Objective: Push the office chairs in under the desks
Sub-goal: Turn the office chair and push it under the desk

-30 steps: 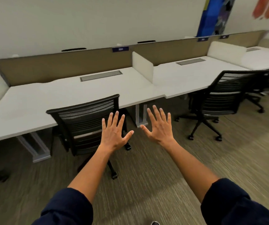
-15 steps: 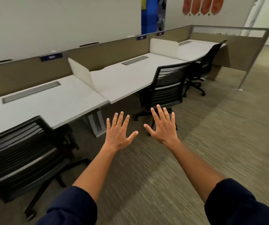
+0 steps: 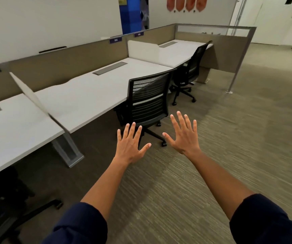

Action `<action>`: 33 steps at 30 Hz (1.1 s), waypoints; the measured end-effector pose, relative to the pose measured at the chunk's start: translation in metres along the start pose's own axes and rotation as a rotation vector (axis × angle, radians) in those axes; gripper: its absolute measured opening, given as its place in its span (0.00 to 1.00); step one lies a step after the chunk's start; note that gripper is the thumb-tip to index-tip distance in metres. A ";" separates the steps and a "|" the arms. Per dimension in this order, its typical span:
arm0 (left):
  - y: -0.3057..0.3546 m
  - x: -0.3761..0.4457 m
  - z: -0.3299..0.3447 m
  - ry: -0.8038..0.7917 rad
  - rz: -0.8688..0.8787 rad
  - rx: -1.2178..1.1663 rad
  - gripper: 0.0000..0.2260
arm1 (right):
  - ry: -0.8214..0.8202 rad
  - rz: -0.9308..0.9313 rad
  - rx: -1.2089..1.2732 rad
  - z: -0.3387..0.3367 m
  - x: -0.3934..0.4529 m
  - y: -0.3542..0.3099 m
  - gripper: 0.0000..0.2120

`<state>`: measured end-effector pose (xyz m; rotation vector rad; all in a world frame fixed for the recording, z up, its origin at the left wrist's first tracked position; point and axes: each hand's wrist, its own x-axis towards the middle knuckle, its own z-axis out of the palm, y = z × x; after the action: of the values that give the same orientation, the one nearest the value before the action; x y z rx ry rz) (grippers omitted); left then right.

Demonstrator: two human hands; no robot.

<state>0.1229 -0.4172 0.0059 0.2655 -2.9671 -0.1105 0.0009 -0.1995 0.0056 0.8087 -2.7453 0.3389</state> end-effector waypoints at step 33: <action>-0.067 0.544 0.067 0.067 -0.098 0.046 0.43 | -0.073 -0.081 0.018 0.139 0.521 0.170 0.44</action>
<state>-0.4056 -0.5784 0.0171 0.4123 -2.8923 -0.0440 -0.5420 -0.3592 0.0108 0.9528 -2.7706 0.3245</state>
